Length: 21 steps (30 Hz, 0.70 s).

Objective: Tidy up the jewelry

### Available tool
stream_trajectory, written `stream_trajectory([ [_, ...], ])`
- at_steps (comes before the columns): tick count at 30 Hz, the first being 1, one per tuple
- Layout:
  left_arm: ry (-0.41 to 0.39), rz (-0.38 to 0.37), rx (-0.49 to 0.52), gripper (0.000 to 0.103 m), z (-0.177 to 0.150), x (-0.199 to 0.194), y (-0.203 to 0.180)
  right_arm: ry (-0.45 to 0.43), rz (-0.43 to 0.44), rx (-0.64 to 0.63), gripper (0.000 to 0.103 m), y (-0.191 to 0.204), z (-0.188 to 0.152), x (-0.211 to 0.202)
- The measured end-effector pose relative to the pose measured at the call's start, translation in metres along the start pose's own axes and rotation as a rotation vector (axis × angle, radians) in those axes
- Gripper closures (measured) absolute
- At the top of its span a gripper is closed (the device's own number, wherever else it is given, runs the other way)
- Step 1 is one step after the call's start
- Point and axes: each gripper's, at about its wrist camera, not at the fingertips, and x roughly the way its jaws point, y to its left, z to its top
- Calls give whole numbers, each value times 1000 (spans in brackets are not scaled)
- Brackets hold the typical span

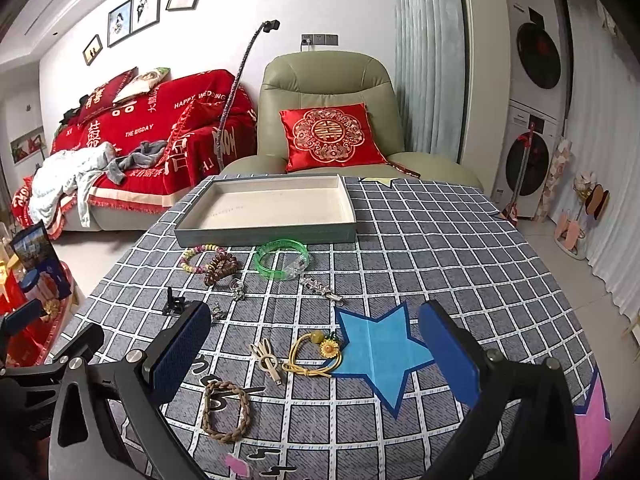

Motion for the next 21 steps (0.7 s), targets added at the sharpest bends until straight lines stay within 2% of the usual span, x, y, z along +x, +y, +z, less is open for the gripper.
stream_trajectory([
  [21, 0, 0, -1, 0, -1, 1, 0, 5, 3, 2, 0, 0, 1, -1],
])
